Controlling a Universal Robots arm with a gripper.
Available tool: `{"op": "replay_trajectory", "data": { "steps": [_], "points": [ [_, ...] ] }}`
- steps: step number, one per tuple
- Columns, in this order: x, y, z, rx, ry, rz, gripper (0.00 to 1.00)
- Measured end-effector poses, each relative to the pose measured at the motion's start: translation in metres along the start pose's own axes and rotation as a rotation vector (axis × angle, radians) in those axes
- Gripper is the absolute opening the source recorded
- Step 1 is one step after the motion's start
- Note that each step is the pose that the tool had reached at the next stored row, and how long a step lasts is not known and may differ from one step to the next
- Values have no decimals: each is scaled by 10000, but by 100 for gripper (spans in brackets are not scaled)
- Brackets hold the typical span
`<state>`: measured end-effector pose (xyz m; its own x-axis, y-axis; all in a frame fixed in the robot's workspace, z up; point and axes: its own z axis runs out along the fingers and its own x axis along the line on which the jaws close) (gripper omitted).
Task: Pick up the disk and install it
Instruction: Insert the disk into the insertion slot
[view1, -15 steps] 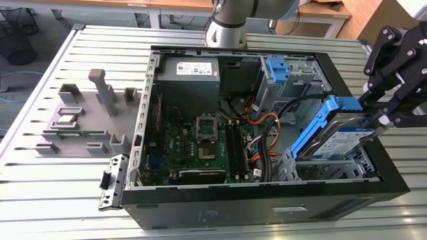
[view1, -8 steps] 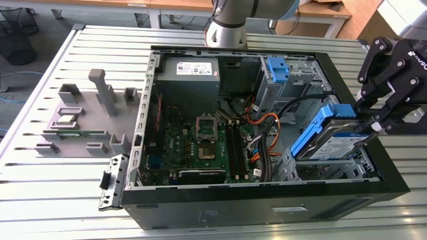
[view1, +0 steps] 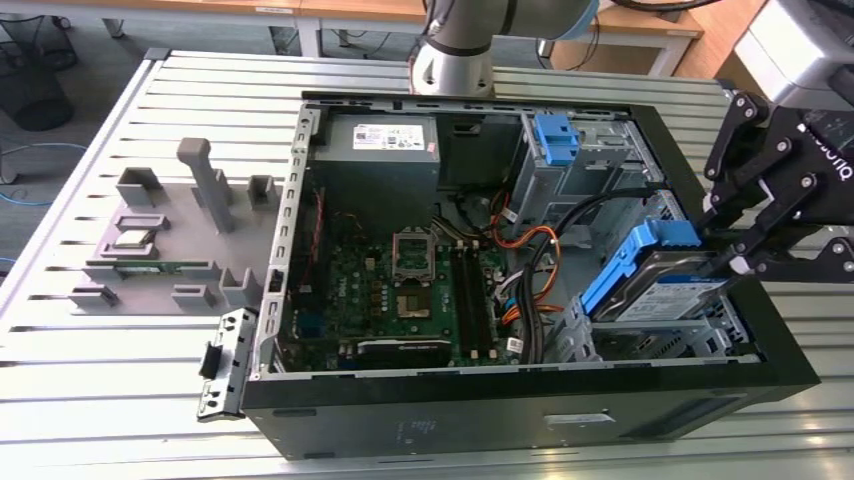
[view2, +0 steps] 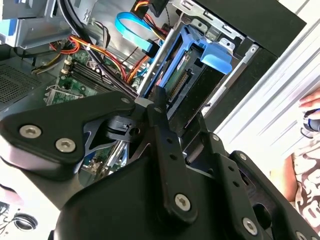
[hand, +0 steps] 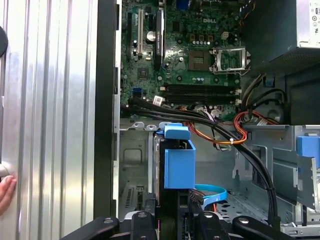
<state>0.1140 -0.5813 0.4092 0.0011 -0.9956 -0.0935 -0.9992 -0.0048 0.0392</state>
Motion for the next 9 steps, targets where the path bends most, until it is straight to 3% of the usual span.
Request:
{"op": "replay_trajectory", "data": {
  "steps": [9],
  "points": [
    [13, -5, 138, 0, 0, -1, 35]
  ]
}}
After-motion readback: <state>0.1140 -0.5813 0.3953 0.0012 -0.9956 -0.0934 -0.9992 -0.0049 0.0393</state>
